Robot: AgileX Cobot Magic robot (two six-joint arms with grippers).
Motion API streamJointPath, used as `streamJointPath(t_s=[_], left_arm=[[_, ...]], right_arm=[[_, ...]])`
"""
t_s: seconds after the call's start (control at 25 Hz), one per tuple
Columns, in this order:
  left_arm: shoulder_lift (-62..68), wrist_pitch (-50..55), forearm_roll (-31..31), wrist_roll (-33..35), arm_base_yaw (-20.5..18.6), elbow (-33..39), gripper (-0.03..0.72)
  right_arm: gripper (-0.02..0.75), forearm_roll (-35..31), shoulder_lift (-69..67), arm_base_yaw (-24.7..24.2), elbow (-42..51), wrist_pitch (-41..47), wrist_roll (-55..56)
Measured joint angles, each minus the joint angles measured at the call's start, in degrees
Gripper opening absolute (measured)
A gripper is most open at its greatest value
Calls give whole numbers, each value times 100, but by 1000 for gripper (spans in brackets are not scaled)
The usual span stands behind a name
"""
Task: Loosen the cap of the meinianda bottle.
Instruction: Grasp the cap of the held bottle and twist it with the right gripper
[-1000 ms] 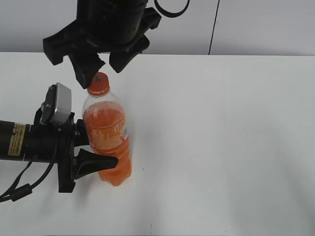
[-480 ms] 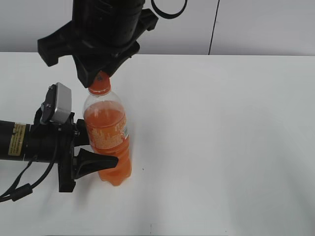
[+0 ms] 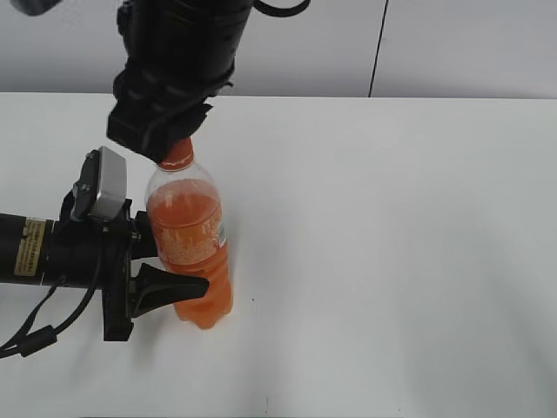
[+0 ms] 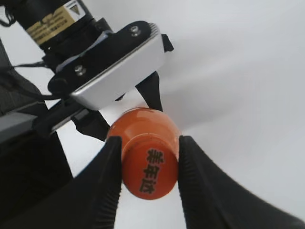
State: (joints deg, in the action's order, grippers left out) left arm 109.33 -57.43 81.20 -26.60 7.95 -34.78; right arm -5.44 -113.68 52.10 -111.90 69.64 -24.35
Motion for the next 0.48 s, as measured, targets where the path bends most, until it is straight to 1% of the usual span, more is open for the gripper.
streamJointPath(t_s=[0.24,0.32,0.4,0.48], left_arm=[[0,11,-11,-4,0,0,382],[0,11,-15,-11,0,0,382],[0,11,-22,-17,0,0,382],[0,15,-47,-43,0,0,382]], right_arm=[[269,-5,0,0,-13,0,-2493],[268,-5,5,0,-13,0,-3132],[262,-5,5,0,-18,0,-3488],[232,6,5,0,-25,-6,-3667]])
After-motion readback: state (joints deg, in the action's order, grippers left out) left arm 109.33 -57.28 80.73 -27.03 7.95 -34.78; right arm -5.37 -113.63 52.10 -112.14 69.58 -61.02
